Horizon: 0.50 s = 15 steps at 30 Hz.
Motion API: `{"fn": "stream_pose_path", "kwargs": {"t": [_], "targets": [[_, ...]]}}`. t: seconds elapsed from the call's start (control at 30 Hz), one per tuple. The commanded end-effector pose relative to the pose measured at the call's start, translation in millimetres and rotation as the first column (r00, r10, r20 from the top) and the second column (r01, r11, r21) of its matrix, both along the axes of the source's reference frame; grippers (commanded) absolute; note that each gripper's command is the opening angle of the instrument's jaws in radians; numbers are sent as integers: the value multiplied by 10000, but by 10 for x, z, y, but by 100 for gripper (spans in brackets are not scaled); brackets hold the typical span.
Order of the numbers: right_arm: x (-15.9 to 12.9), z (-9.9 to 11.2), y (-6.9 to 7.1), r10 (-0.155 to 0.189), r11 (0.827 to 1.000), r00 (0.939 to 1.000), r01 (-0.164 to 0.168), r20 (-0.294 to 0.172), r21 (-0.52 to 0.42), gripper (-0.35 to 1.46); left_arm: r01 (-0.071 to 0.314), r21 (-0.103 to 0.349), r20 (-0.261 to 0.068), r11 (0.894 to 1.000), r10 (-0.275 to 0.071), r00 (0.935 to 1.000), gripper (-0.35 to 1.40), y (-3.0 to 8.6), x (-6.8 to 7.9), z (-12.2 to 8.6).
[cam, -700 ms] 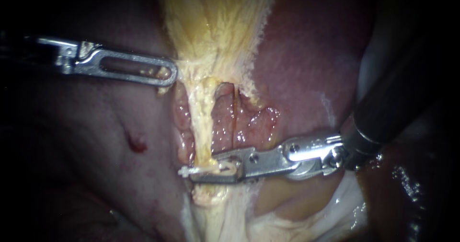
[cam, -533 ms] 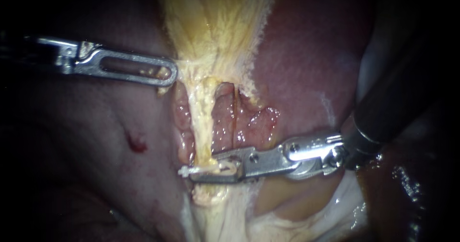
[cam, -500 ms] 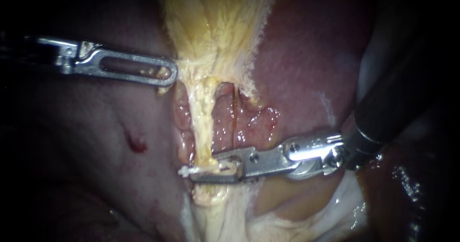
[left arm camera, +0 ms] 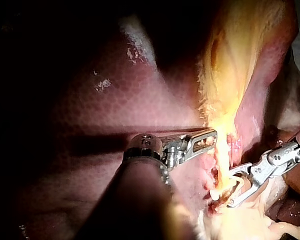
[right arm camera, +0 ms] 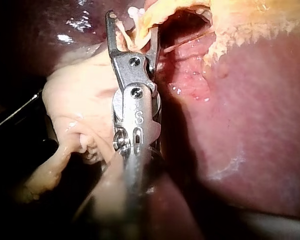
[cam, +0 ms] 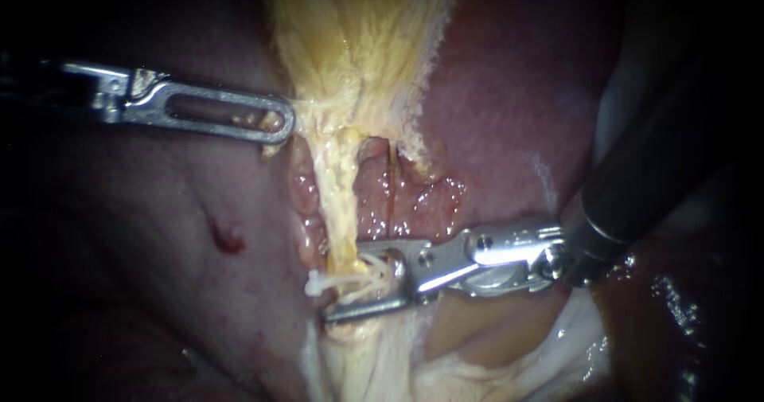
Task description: Clipping second clip left tube
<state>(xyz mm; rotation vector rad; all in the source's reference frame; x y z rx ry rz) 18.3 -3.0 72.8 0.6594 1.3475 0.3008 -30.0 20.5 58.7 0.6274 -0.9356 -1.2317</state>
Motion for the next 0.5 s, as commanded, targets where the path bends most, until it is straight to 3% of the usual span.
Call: {"fn": "stream_pose_path", "kwargs": {"t": [0.03, 0.27, 0.5], "targets": [[0, 0, 0, 8, 10000, 10000, -8, -44, 86, 50, -1, 1, 1, 10000, 1, 10000, -35, 0, 0, 0], [-1, -3, 8, 176, 9988, 9993, -160, -339, 468, 50, -1, 1, 1, 10000, 1, 10000, -35, 0, 0, 0], [-4, -8, 11, 22, 9958, 9987, 25, -508, 919, 50, -1, 1, 1, 10000, 1, 10000, -35, 0, 0, 0]]}}
